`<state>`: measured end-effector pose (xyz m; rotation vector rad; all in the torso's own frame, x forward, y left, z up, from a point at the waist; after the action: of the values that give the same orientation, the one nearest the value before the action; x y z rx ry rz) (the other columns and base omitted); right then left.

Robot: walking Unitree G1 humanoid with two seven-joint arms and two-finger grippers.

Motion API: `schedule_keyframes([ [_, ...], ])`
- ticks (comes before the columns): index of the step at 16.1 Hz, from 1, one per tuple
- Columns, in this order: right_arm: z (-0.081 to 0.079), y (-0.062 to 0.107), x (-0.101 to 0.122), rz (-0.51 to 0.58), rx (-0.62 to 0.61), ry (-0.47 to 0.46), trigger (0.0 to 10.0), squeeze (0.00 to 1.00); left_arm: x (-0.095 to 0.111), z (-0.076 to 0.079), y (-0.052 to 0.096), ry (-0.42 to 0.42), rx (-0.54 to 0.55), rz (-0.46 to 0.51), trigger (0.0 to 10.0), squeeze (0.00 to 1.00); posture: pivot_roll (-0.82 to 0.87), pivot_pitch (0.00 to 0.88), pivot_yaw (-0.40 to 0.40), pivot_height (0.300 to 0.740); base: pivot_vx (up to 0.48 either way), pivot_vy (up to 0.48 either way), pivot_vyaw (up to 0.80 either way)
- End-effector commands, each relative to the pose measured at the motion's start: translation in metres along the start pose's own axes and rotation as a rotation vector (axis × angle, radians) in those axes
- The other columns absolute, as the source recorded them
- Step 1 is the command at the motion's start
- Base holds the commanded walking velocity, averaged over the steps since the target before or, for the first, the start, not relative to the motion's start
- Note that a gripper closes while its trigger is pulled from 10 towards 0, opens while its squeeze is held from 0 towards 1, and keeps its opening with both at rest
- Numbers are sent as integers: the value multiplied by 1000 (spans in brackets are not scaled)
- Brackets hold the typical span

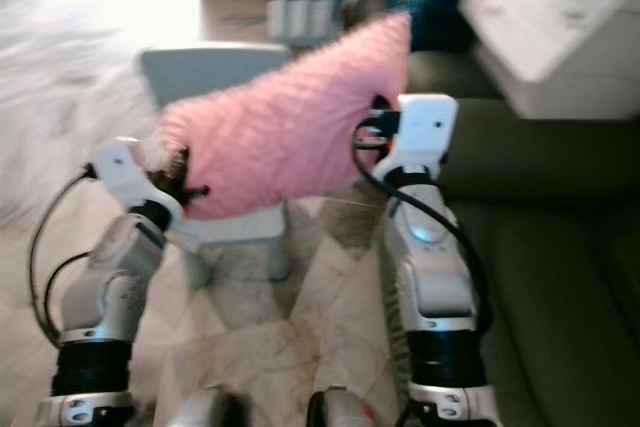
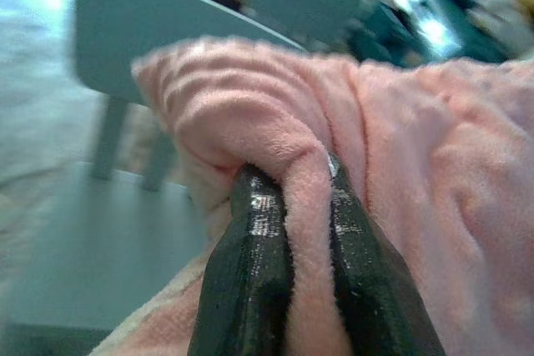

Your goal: Move the pillow to the sofa

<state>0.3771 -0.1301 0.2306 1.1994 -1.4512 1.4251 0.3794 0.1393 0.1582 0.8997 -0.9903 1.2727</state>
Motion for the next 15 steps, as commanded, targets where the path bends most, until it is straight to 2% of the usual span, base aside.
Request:
schedule_keyframes([
  [1,-7,-2,11,40,18,-7,10000,0,6,-4,0,-8,7,14,10000,0,-121,160,-61,740,0,480,0],
  [5,-7,-2,10,35,17,-6,10000,0,7,-4,-1,-17,11,15,10000,0,-120,163,-59,740,0,450,0],
  [13,-5,-3,9,27,11,-2,10000,0,11,-4,-3,-30,-1,30,10000,0,-124,167,-65,740,0,0,0],
  [15,-5,-3,7,17,9,0,10000,0,13,-5,-5,-33,4,36,10000,0,-127,168,-66,740,0,0,-800],
])
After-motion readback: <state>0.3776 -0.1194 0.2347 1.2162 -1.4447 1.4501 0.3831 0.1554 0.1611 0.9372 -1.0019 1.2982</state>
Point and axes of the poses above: a point about 5 cm out from each wrist's last joint towards the gripper, its own y axis pointing back from the gripper into the wrist, its own x axis along the axis of the wrist's last joint, z = x × y, the point moved 5 cm from there along -y, pointing out of the wrist towards the gripper, and after that the axes turned 3 degrees about -y, right-handed, at the moved point
